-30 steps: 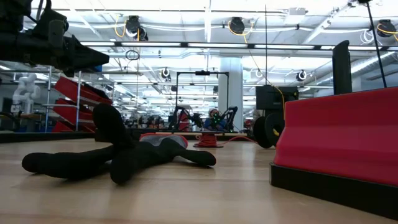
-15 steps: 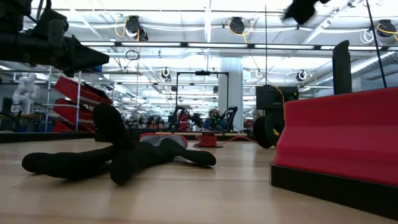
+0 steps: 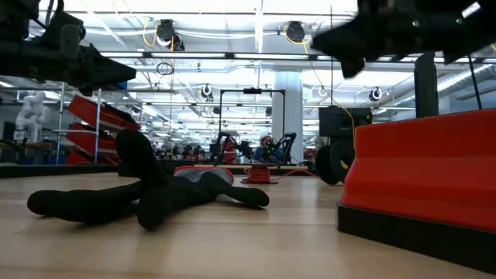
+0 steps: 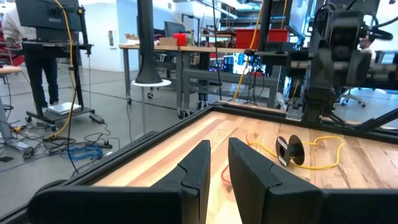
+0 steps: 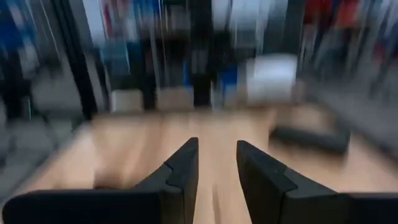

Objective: Coil cords
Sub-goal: Coil the yellow wire onto the black spool

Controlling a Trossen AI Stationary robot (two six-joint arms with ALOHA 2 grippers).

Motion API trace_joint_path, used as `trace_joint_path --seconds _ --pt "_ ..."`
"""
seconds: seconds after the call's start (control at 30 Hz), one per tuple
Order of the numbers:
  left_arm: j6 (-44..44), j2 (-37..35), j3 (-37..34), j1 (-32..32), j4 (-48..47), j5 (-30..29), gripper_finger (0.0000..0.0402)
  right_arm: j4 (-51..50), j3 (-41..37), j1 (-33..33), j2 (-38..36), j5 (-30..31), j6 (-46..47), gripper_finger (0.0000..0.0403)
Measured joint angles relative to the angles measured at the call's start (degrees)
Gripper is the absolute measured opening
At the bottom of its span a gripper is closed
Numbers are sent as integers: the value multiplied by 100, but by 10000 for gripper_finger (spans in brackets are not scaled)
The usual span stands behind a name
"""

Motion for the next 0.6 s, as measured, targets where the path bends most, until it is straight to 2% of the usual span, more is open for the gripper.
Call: trace_joint_path --seconds 0.13,0.27,0.47,0.6 --pt "-1 0 0 0 0 0 63 2247 -61 -59 395 -12 -202 95" --pt "-2 0 0 0 0 0 63 3269 240 -59 442 -159 -422 95" --pt "-1 0 0 0 0 0 63 3122 1045 -54 194 -920 -608 95" --pt "-2 0 0 0 0 0 63 1831 1668 -54 -92 -1131 -781 95"
